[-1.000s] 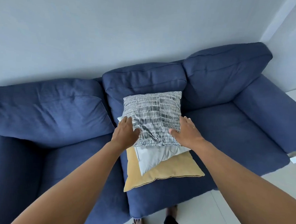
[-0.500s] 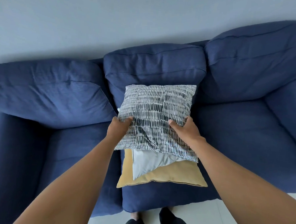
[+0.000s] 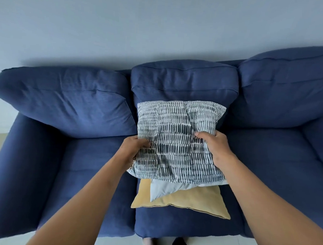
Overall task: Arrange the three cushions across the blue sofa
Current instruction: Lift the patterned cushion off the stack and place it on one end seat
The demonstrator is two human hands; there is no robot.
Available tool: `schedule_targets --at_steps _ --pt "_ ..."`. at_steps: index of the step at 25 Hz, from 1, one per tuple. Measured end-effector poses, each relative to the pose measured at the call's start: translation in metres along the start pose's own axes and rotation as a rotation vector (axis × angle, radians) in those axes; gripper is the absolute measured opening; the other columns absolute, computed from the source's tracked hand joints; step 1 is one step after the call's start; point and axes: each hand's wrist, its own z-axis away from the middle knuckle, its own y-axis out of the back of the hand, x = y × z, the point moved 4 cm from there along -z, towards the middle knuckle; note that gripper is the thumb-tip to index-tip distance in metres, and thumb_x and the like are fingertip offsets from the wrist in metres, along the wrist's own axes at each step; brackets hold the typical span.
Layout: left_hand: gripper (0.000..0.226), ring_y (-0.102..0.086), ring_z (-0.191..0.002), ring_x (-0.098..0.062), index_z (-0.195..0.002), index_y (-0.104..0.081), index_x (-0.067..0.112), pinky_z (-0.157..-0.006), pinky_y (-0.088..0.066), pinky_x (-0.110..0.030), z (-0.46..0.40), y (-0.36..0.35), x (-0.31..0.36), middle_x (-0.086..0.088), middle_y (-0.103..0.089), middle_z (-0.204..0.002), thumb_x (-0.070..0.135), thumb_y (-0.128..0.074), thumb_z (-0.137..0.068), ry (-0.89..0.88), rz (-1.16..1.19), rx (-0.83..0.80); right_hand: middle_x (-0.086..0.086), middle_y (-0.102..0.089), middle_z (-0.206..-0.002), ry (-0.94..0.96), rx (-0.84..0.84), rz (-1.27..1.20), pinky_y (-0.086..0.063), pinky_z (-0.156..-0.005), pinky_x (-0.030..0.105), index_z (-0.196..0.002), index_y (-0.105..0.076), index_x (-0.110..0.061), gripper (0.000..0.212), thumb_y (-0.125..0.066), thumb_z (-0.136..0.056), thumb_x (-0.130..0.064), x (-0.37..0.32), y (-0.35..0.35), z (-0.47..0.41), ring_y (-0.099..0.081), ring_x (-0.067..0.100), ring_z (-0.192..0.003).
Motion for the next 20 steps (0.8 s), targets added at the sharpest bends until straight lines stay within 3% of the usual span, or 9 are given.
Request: schedule_targets --at_steps 2,5,8,12,15,17,20 --pt "0.022 -0.075 -0.093 -0.042 -0.096 -0.079 -0.002 -0.086 -0.062 -0.051 0.025 0.025 0.002 -0.028 -0.081 -0.106 0.002 -0.073 -0.075 -0.102 0.048 -0.011 0.01 -0.079 -0.111 0.044 -0.055 -0.075 -0.051 -0.103 0.055 -0.106 -0.076 -0.009 0.028 -0.084 -0.079 -0.012 -0.014 -0.01 0.013 -0.072 0.032 -0.108" --pt "0.031 -0.08 -0.09 -0.024 -0.105 -0.079 0.004 -0.075 -0.064 -0.033 0.057 0.071 0.003 -0.011 -0.085 -0.103 0.01 -0.072 -0.075 -0.209 0.152 -0.012 -0.004 -0.084 -0.085 0.154 -0.175 -0.105 -0.058 -0.074 0.037 -0.091 -0.078 -0.019 0.025 -0.079 -0.08 0.003 -0.031 -0.036 0.032 -0.08 0.012 -0.078" --pt "0.038 -0.081 -0.093 -0.027 -0.118 -0.072 0.002 -0.073 -0.066 -0.036 0.08 0.123 0.001 -0.014 -0.083 -0.11 0.017 -0.073 -0.082 -0.214 0.319 0.012 -0.005 -0.084 -0.084 0.234 -0.329 -0.081 -0.06 -0.062 0.018 -0.085 -0.08 -0.02 0.034 -0.075 -0.08 0.013 -0.043 -0.084 0.056 -0.079 0.007 -0.075" --pt "0.051 -0.079 -0.102 -0.034 -0.131 -0.064 0.009 -0.079 -0.067 -0.044 0.097 0.189 -0.007 -0.018 -0.08 -0.122 0.021 -0.078 -0.083 -0.231 0.355 0.027 0.001 -0.085 -0.088 0.275 -0.472 -0.028 -0.06 -0.064 0.017 -0.096 -0.077 -0.011 0.031 -0.073 -0.08 0.016 -0.043 -0.146 0.086 -0.08 0.012 -0.079" --pt "0.054 -0.077 -0.103 -0.042 -0.132 -0.062 0.005 -0.081 -0.066 -0.05 0.091 0.246 -0.016 -0.028 -0.075 -0.126 0.012 -0.078 -0.081 -0.245 0.376 0.03 0.006 -0.083 -0.106 0.261 -0.506 -0.053 -0.062 -0.074 0.024 -0.111 -0.076 -0.012 0.032 -0.081 -0.079 -0.011 -0.04 -0.198 0.105 -0.08 0.019 -0.096" --pt "0.055 -0.074 -0.108 -0.049 -0.132 -0.061 0.003 -0.085 -0.066 -0.055 0.077 0.288 -0.023 -0.031 -0.073 -0.128 0.004 -0.077 -0.079 -0.245 0.371 0.019 0.0 -0.081 -0.118 0.242 -0.454 -0.08 -0.059 -0.085 0.026 -0.122 -0.073 -0.019 0.043 -0.081 -0.081 -0.029 -0.032 -0.241 0.117 -0.077 0.015 -0.107" --pt "0.056 -0.073 -0.11 -0.051 -0.131 -0.062 0.004 -0.09 -0.064 -0.059 0.054 0.348 -0.027 -0.03 -0.074 -0.125 0.005 -0.078 -0.078 -0.247 0.328 -0.01 0.0 -0.08 -0.121 0.225 -0.348 -0.087 -0.054 -0.095 0.04 -0.125 -0.072 -0.022 0.051 -0.085 -0.077 -0.033 -0.013 -0.299 0.123 -0.076 0.02 -0.112"
